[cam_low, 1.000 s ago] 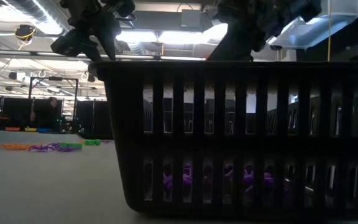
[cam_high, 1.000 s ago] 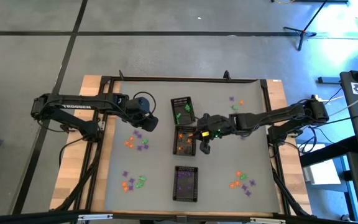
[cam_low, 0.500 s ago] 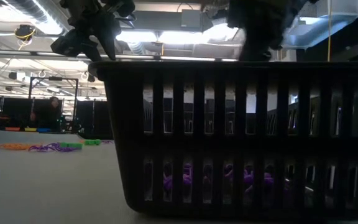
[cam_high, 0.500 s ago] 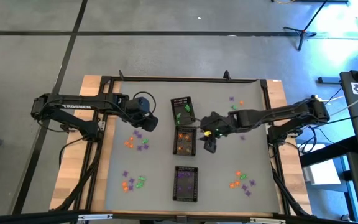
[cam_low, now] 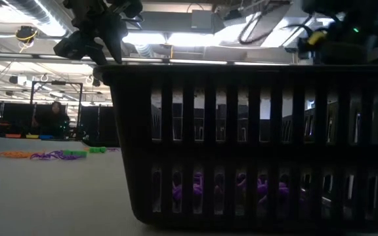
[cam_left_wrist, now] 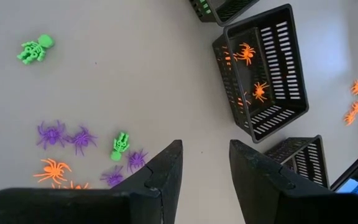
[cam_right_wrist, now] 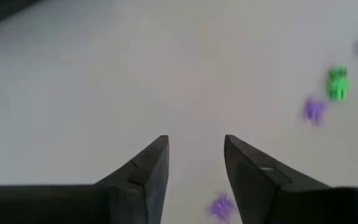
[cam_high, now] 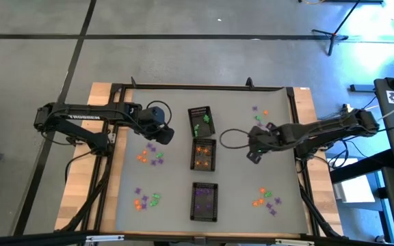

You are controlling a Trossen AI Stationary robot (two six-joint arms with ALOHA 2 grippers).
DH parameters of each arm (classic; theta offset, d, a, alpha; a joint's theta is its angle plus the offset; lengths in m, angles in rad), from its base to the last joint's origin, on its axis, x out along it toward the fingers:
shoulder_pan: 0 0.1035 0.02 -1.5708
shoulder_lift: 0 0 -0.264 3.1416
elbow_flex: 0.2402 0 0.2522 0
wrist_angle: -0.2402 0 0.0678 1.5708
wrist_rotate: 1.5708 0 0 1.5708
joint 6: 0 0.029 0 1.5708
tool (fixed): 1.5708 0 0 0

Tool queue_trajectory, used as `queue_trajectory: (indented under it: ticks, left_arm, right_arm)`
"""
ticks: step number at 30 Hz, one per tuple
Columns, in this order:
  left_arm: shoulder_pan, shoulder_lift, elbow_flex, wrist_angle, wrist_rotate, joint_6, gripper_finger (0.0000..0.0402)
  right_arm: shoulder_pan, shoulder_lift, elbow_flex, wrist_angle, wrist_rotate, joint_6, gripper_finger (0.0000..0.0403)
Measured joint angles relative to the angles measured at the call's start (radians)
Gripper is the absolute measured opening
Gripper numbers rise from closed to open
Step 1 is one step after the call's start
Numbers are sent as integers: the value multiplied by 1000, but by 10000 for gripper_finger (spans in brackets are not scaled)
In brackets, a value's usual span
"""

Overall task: Sort Halloween decoration
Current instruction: Put the violet spider toy into the bottom black bin

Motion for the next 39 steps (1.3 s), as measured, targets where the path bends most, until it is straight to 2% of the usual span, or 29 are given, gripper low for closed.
queue_trajectory:
  ticks: [5,10,18,25,28,33,39]
  left_arm:
    - [0,0,0,0,0,0,124]
    - [0,0,0,0,0,0,124]
    - [0,0,0,0,0,0,124]
    - [0,0,0,0,0,0,124]
    - [0,0,0,0,0,0,124]
    - [0,0,0,0,0,0,124]
    - [0,0,0,0,0,0,124]
  right_arm:
    - [0,-99,-149,7,-41,177,139]
    - [0,-108,-267,23,-82,315,138]
    - [0,-102,-386,149,-113,388,138]
    - [0,-103,-403,152,-107,392,128]
    - [0,-103,-403,152,-89,385,93]
    - [0,-104,-395,132,-55,354,14]
    - [0,-103,-305,140,-19,296,27]
